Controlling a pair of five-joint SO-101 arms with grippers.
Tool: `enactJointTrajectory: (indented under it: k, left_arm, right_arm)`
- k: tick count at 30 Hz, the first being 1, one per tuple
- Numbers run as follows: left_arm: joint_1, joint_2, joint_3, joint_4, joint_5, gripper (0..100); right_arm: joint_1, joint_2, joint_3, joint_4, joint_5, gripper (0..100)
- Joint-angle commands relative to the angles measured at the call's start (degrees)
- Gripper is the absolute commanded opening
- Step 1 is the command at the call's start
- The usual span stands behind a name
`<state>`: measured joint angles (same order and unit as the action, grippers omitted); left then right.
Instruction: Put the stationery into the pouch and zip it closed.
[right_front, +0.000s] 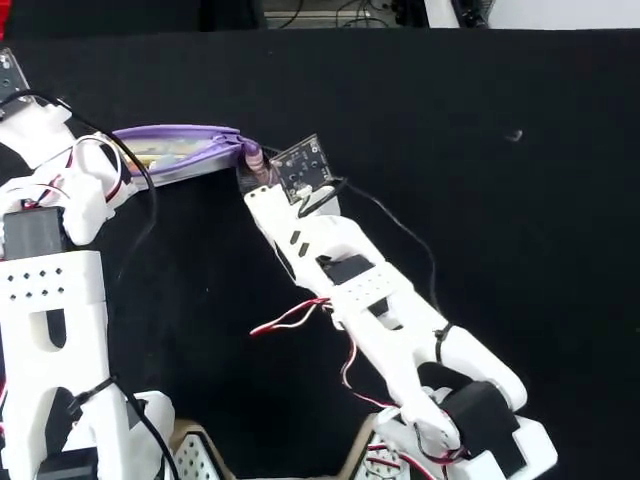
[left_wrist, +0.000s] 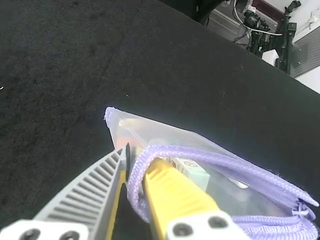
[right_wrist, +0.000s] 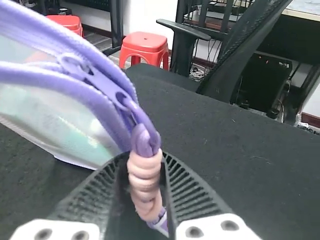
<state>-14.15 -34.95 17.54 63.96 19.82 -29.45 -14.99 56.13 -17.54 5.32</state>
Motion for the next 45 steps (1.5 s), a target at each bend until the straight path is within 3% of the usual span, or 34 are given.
enactJointTrajectory:
  k: [1,6,12,25,33,38,45]
  left_arm:
    - [-0.31,0.09,0.13,-0.53,-2.37,3]
    - [-0.22,0.09,-0.4,-0.62,-5.54,4]
    - [-0.22,0.09,-3.21,1.93,-5.27,22]
    - [-0.75,0.09,-11.82,5.8,-5.71,23]
    - [-0.75,0.09,-11.74,5.45,-5.71,23]
    - [-0.75,0.09,-11.74,5.36,-5.27,22]
    - [-0.75,0.09,-12.26,5.36,-5.27,23]
  right_arm:
    - [1.14,-3.3,-2.59,1.41,0.62,1.1]
    - [1.14,-3.65,-6.55,8.62,0.62,1.1]
    - [1.23,-3.74,-13.32,19.43,0.62,1.1]
    - [6.51,-3.21,-40.04,50.02,0.62,1.1]
    - [14.42,-3.21,-44.0,51.43,0.7,1.1]
    - [17.05,-3.21,-45.32,52.31,4.84,1.1]
    - [18.64,-3.38,-54.11,62.33,5.1,1.1]
